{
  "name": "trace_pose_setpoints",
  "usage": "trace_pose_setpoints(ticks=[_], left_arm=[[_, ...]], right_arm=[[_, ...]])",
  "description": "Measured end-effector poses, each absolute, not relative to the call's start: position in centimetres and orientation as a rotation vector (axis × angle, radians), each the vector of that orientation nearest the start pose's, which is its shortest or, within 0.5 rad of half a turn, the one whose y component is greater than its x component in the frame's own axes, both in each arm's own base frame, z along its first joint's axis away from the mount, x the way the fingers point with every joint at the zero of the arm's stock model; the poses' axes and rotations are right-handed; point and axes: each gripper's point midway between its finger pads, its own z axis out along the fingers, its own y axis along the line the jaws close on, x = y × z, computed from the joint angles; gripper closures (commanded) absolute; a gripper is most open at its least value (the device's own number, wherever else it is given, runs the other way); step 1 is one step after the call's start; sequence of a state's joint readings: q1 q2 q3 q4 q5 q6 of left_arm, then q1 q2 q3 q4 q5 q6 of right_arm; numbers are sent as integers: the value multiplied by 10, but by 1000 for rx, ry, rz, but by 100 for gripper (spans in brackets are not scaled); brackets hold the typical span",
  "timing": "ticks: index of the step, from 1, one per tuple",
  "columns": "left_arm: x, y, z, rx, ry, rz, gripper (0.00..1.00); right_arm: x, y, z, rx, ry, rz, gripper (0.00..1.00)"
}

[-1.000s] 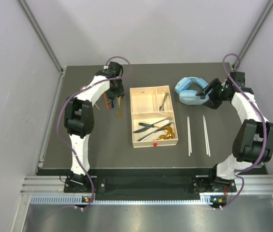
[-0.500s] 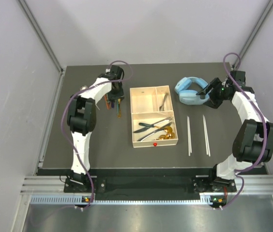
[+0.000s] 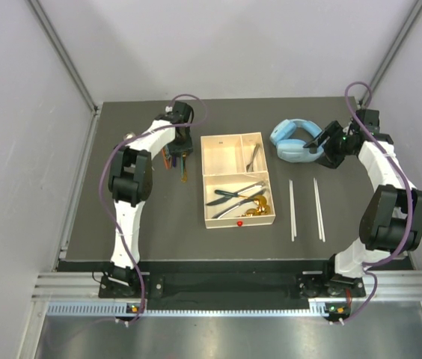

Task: Sort the eating utensils into containers
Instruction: Pick up the spoon from the center of the board.

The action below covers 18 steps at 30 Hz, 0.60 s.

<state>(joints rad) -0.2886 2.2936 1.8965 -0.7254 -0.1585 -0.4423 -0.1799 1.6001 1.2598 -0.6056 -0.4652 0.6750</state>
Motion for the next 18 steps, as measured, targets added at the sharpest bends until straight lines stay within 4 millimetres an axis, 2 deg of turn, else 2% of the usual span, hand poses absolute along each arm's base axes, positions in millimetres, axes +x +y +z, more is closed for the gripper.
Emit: trace_pose_setpoints(ticks=[5,6,8,13,18], left_arm=[[504,-136,31,-259,2645,-1,59],[505,-135,31,-260,2643,2,65],[506,-134,31,-264,2640,8,67],[506,-131,31,-269,2640,9,86],[506,-131,31,-262,2638,8,92]], right_arm=[[391,32,154,881,2398,782,33],[391,32,154,881,2399,782,33],[391,32,154,881,2399,782,32],[391,33,154,881,2399,782,33],[391,33,154,880,2400,783,32]])
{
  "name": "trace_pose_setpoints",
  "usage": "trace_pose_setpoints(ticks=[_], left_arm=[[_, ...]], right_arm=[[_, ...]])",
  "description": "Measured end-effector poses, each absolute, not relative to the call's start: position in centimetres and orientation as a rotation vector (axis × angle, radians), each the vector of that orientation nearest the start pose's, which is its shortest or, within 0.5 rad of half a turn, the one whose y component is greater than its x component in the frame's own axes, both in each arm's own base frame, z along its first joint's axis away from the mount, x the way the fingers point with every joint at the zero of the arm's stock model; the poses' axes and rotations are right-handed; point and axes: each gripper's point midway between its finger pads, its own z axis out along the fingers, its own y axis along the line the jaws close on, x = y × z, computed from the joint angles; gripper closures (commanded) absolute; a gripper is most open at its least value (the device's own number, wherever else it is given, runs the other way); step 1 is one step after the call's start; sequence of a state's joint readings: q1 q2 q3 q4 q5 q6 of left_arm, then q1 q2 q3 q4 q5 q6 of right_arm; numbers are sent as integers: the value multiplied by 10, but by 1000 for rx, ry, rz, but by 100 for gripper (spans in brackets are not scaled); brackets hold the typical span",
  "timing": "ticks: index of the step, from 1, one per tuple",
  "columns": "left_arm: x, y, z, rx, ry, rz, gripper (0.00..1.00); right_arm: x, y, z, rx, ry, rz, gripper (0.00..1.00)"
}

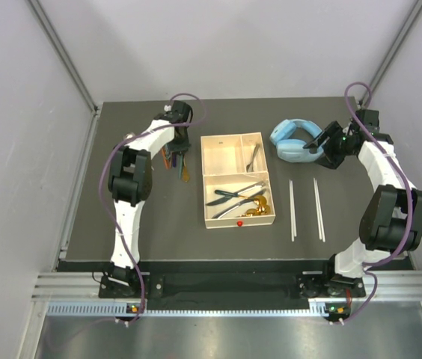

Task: Sort the eating utensils into containers
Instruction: Pick up the spoon from the center of the board.

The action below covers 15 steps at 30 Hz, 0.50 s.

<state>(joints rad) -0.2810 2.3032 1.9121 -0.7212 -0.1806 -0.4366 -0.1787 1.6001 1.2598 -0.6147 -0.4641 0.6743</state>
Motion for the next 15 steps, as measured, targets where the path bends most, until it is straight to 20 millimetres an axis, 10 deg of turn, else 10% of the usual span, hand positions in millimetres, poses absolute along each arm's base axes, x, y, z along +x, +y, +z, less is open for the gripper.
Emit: trace_pose_setpoints(ticks=[15], left_arm=[[504,-138,49,-223,2620,-74,100]], right_arm=[[390,38,154,865,2408,788,32]])
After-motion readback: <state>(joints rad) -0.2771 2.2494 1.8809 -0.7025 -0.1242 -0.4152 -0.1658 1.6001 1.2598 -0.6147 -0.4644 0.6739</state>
